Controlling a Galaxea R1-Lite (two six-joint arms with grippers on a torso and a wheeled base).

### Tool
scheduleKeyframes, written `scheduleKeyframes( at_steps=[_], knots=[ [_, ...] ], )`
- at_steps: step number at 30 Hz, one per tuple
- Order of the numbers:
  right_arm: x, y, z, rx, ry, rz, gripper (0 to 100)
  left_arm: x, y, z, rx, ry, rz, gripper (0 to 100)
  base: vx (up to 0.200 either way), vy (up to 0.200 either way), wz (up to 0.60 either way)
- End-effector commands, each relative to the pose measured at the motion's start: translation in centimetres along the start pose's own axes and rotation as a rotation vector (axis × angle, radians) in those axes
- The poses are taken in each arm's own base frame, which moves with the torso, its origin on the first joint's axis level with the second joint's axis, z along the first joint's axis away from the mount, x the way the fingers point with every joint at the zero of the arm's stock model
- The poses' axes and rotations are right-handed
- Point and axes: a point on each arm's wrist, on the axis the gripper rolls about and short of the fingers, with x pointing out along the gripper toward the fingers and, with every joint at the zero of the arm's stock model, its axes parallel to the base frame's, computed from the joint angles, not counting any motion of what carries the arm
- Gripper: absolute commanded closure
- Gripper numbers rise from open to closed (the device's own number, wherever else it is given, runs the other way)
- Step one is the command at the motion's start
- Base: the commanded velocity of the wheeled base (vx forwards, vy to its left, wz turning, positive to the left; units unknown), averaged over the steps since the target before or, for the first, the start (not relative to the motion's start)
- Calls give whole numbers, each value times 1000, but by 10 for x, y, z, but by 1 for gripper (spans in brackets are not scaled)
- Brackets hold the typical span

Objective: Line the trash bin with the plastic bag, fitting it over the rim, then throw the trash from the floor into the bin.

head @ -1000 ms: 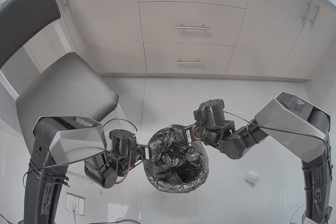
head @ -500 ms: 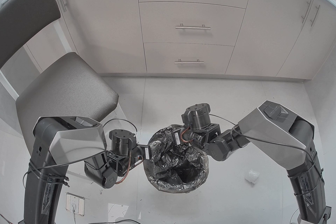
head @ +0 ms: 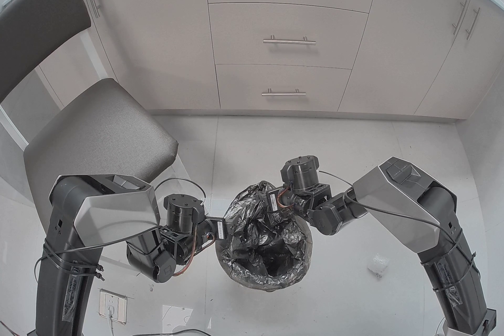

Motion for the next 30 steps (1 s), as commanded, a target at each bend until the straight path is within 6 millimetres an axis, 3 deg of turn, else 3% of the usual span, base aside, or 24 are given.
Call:
scheduleKeyframes(
  at_steps=[1, 6, 13, 25, 30],
  knots=[
    [9, -7, -6, 5, 11, -17, 0, 0, 0, -1, 0, 1, 1, 0, 0, 0, 0],
    [12, -11, -4, 8, 14, -24, 0, 0, 0, -1, 1, 0, -1, 0, 0, 0, 0],
    [22, -27, -20, 16, 55, -55, 0, 0, 0, -1, 1, 0, -1, 0, 0, 0, 0],
    [23, -42, -13, 31, 41, -81, 0, 0, 0, -1, 1, 2, 0, 0, 0, 0, 0],
    [25, -58, -15, 42, 50, -108, 0, 0, 0, -1, -1, 0, 1, 0, 0, 0, 0]
  ],
)
